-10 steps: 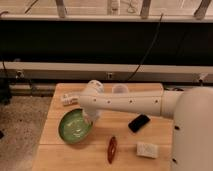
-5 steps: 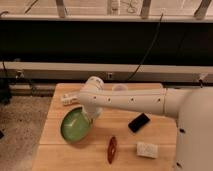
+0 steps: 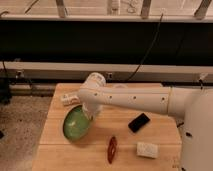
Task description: Pick up the ceramic bowl
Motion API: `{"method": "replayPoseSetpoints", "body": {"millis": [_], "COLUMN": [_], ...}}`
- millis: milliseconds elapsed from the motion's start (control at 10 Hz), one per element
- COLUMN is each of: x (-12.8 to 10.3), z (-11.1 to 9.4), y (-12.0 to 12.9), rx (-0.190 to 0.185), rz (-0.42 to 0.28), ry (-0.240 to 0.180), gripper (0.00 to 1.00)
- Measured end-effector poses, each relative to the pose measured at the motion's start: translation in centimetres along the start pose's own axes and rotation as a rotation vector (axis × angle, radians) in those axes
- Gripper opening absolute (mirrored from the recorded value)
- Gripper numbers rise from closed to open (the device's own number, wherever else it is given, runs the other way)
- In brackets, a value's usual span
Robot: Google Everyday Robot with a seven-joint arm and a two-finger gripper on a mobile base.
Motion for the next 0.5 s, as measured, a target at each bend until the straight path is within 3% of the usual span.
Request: {"method": "replayPoseSetpoints", "body": {"millis": [500], "x": [0.45], "z": [-1.32], "y": [0.2], "rx": [0.013], "rz": [-0.003], "ry": [0.017], "gripper": [0.0]}}
